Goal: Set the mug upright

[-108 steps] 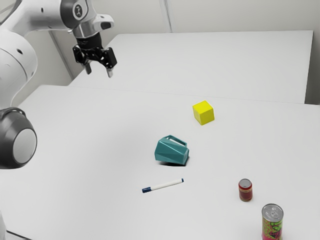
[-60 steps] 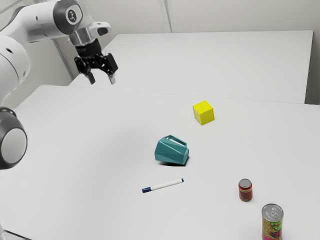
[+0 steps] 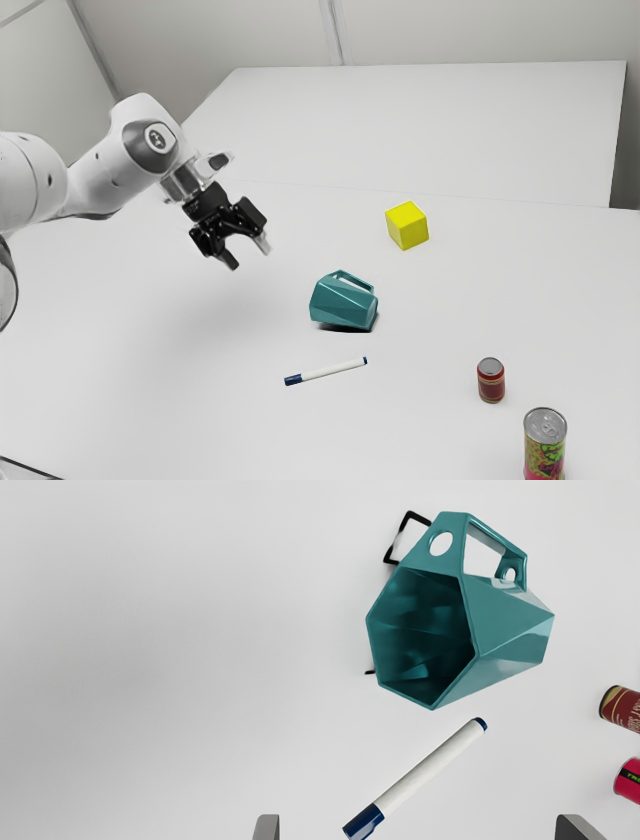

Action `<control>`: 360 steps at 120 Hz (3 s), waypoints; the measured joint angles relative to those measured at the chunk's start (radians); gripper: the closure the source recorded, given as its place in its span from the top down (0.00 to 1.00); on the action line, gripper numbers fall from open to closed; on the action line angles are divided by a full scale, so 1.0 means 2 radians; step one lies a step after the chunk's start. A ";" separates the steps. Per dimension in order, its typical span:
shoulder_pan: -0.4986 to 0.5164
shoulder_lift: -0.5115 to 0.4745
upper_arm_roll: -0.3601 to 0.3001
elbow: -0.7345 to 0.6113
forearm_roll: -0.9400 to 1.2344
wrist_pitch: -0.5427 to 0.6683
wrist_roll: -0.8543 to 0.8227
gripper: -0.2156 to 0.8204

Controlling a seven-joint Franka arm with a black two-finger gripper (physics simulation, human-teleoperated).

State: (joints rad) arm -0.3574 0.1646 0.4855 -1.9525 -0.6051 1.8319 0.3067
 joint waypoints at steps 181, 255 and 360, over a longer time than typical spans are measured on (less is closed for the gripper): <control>-0.008 0.095 -0.073 -0.037 -0.320 0.092 0.229 0.16; -0.026 -0.028 -0.073 -0.024 0.174 0.144 0.159 0.05; 0.002 -0.004 -0.072 -0.091 0.297 0.252 0.070 0.06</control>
State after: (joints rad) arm -0.3535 0.1561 0.3408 -2.1354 -0.0103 2.3359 0.4474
